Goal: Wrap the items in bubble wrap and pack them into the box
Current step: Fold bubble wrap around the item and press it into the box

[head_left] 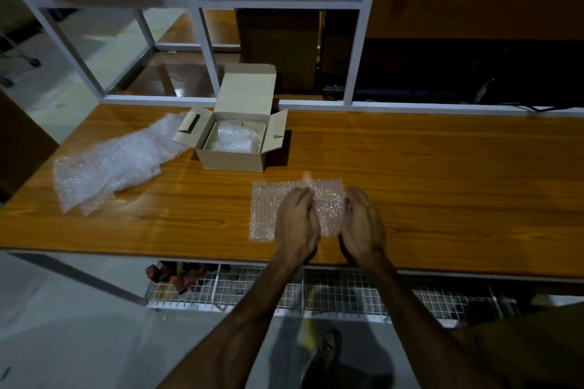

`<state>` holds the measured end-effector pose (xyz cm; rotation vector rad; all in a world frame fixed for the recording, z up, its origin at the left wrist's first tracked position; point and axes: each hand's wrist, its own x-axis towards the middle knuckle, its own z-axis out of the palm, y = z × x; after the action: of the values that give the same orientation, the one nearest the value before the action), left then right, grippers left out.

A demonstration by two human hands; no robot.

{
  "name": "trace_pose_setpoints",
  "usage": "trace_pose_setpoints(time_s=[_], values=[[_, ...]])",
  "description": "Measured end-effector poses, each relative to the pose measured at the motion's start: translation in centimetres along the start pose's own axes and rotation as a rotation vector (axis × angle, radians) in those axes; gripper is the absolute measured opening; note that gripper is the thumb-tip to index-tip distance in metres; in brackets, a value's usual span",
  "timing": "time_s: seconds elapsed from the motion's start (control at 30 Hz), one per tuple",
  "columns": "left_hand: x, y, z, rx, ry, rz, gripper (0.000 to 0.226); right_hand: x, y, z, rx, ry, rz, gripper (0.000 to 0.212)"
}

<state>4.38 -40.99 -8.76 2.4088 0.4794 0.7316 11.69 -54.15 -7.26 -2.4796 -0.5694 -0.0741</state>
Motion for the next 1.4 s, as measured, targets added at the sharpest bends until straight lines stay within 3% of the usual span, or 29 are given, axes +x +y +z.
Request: trace_pose_setpoints(time_s=[0.13, 0.23, 0.3, 0.43, 0.7, 0.97, 1.07, 1.23, 1.33, 1.4], values=[[1.8, -2.7, -1.1, 0.071, -0.096, -0.028, 0.042, 1.1, -4.9, 3.1, 0.007, -0.127, -0.286, 0.059], [2.0, -5.8, -2.2, 0.287, -0.315, 0.105, 0.064, 2.7, -5.9, 6.4, -0.132, -0.295, -0.453, 0.06], [1.7, -7.5, -2.9, 0.41, -0.458, 0.113, 0.075, 3.1, -5.1, 7.7, -0.184, -0.384, -0.433, 0.058], [1.6, -8.9, -3.6, 0.491, -0.527, 0.041, 0.07, 3.1, -3.3, 7.8, -0.293, -0.361, -0.36, 0.066], [0.8, -9.5, -4.3, 0.545, -0.522, -0.081, 0.068, 4.4, -0.5, 6.2, -0.349, -0.336, -0.206, 0.082], [0.0, -8.1, -5.3, 0.639, -0.525, -0.246, 0.075, 5.0, 2.6, 4.7, -0.351, -0.306, -0.107, 0.077], [-0.7, -6.6, -6.0, 0.665, -0.405, -0.405, 0.083, 3.9, 2.8, 4.1, -0.254, -0.252, -0.029, 0.068], [-1.2, -4.9, -6.4, 0.545, -0.176, -0.632, 0.047, -0.1, 3.6, 3.1, -0.205, -0.16, -0.012, 0.054], [-1.0, -3.9, -6.6, 0.422, -0.1, -0.754, 0.029, -1.5, 3.4, 3.1, -0.145, -0.118, 0.049, 0.059], [-1.0, -3.6, -6.4, 0.377, -0.065, -0.788, 0.02, -2.0, 2.9, 2.9, -0.074, -0.056, 0.115, 0.048]])
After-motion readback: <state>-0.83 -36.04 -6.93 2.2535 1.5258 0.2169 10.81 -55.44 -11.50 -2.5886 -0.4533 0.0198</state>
